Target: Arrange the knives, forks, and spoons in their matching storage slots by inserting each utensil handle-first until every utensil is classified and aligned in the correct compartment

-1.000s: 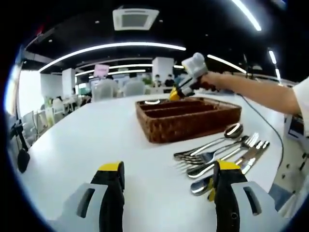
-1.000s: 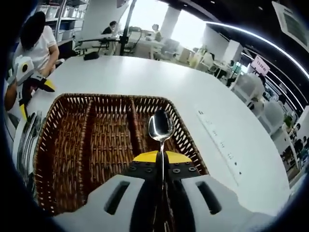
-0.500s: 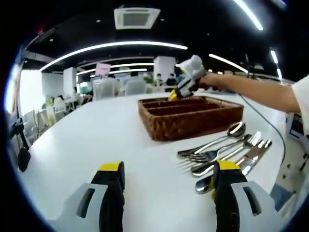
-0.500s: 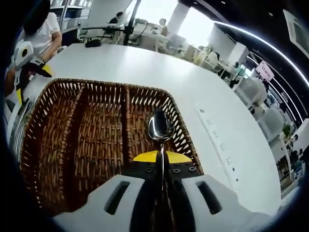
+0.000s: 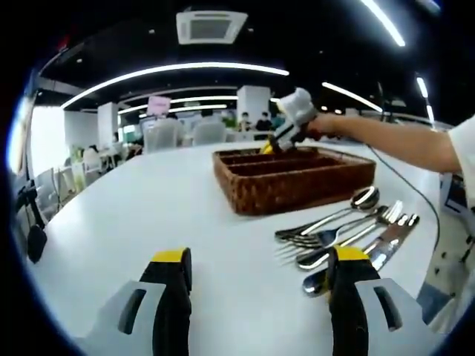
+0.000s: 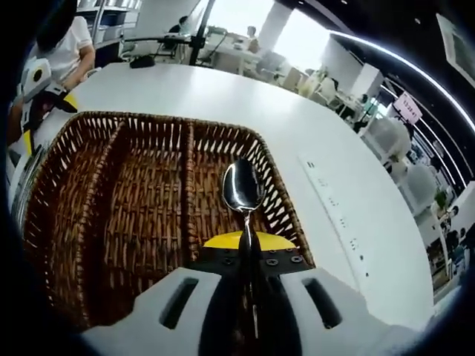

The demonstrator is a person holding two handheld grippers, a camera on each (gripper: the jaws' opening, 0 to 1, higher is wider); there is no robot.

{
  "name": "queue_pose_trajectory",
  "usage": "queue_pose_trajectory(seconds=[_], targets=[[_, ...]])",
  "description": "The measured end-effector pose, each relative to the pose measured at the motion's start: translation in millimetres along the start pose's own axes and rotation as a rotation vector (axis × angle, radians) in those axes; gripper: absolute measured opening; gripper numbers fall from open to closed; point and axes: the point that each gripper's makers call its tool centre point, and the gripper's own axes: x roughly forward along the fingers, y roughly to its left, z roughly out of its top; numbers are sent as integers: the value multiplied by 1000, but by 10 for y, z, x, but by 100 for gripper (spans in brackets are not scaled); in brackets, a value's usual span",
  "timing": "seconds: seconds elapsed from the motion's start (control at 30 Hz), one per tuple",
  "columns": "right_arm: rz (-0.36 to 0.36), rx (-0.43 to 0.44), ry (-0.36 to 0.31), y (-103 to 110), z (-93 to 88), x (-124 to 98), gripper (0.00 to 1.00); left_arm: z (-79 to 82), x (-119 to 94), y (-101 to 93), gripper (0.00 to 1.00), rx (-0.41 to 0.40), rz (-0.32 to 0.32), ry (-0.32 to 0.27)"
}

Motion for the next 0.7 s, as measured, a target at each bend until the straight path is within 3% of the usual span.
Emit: queue_pose_trajectory(seconds=[0.17,0.7], targets=[[-26,-9,-21,-46,34,-50,7,3,6,-1,76,-2,-1,0],[-77,81,-77,-77,168,-312,23,112,-46,-77,76,2,-12,-31]])
